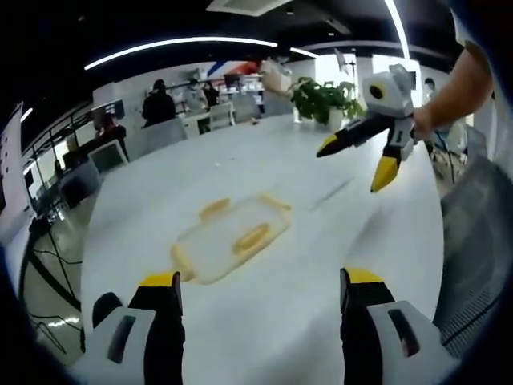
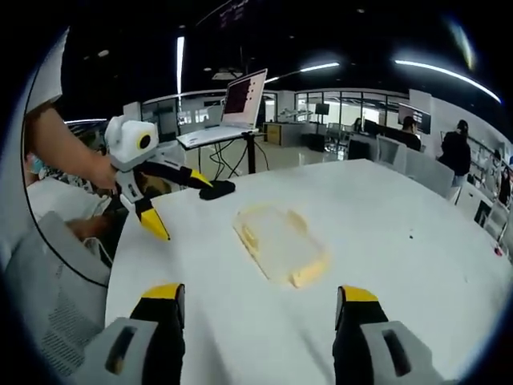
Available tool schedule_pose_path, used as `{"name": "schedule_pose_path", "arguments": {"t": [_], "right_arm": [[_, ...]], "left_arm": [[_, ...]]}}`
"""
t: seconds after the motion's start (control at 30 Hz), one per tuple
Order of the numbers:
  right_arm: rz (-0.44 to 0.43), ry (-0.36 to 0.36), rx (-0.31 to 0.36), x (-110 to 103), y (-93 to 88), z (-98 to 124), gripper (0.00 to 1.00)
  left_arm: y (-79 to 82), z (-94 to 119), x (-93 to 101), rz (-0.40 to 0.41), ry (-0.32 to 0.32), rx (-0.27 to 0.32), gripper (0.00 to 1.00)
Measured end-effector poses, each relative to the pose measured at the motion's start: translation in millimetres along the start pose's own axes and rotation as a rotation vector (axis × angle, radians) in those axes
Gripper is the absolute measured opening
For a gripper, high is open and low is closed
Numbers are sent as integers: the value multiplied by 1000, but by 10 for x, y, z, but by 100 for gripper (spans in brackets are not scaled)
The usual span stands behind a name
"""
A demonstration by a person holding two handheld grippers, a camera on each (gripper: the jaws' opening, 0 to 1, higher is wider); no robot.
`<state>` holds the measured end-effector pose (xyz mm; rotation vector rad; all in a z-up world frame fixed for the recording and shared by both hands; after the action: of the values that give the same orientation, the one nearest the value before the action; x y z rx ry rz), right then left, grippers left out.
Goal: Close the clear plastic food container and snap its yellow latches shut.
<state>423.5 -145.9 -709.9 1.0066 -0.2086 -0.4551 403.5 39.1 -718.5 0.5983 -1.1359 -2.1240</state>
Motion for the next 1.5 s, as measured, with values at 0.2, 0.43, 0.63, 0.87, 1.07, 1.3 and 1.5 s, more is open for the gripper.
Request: {"name": "schedule_pose_path", "arguments": {"t": [0.2,0.43,0.63,0.87,1.07,1.3,1.5], "right_arm": [[16,11,-4,49,17,-47,76],[33,23,-9,104,53,-124,75],[43,32,-8,176,112,-179,74],[59,42,-15,244,151,-247,74],[66,56,-27,295,186,-320,73],[80,69,-26,344,253,-402,72],[103,89,-43,362,264,-483,71]], "left_arm": [[-43,-29,-81,-4,-1,-16,79],[-64,-64,-108,-1,-15,-29,79],[-68,-119,-137,-14,-22,-35,78],[-38,-157,-199,-23,-32,-33,77],[-23,-183,-270,-27,-43,-35,77],[-37,-214,-351,-56,-54,-50,76],[-44,-241,-426,-81,-61,-63,76]]}}
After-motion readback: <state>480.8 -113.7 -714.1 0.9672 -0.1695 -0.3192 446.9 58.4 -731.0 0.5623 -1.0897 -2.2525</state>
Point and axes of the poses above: the point that each gripper's makers call its tool centre point, and the gripper's own axes: z roughly backward along the fingers, x roughly to its right, y roughly out of its top, the point moved 2 cm from there along z, roughly backward along the fingers, and after that the axes turned 1 degree about -z, right-handed, at the moved point
